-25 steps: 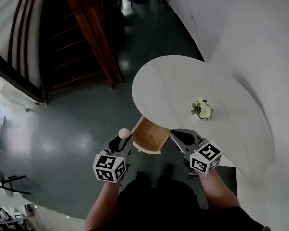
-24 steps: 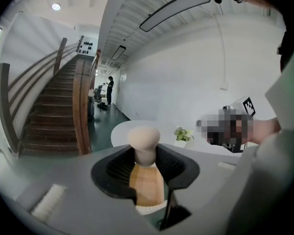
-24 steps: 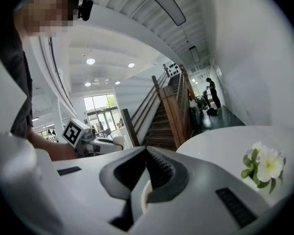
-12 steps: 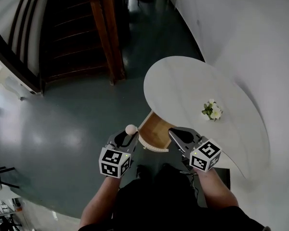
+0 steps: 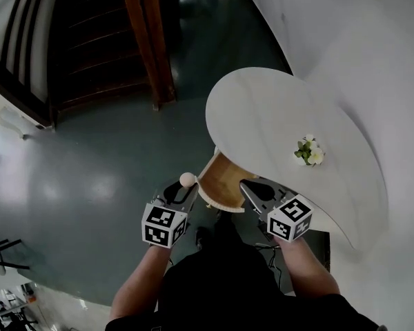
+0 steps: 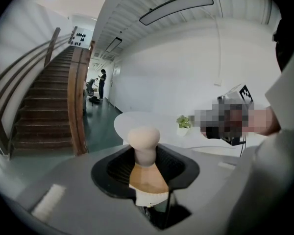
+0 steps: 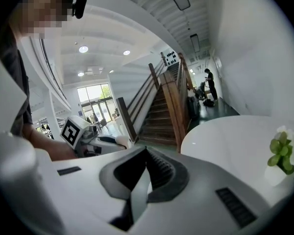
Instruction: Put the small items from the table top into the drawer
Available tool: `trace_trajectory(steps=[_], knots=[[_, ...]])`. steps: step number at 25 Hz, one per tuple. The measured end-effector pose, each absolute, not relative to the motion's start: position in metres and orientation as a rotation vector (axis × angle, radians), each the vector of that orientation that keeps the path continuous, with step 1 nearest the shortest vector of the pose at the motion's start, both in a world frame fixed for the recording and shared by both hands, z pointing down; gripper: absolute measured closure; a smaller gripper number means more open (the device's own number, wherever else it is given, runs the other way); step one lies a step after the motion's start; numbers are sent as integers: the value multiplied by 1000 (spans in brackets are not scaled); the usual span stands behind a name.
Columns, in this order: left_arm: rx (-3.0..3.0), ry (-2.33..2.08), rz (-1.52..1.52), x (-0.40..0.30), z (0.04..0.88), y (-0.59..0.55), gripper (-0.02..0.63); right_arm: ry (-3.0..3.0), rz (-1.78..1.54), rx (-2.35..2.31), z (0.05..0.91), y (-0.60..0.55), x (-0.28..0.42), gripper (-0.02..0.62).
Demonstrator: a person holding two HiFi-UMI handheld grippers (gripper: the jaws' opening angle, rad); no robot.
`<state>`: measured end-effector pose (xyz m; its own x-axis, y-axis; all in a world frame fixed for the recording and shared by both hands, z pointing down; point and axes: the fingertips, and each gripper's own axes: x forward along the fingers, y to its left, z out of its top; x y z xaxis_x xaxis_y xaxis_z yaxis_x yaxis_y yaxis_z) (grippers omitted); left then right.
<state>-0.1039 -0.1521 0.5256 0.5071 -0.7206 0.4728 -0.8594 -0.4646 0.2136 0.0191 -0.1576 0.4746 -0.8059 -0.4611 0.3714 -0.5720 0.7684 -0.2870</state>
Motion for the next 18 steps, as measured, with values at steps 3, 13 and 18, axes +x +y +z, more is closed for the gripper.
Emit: trace_trajectory(steps=[3, 13, 18], knots=[[2325, -1261, 488, -94, 539, -161, 469, -2673, 602, 810, 488, -166, 21, 584], [2324, -1130, 627, -60, 590, -187, 468, -2593, 697, 875, 550, -183, 41, 584], [2328, -1046, 747, -47, 623, -188, 468, -2551, 709, 873, 574, -182, 43, 584]])
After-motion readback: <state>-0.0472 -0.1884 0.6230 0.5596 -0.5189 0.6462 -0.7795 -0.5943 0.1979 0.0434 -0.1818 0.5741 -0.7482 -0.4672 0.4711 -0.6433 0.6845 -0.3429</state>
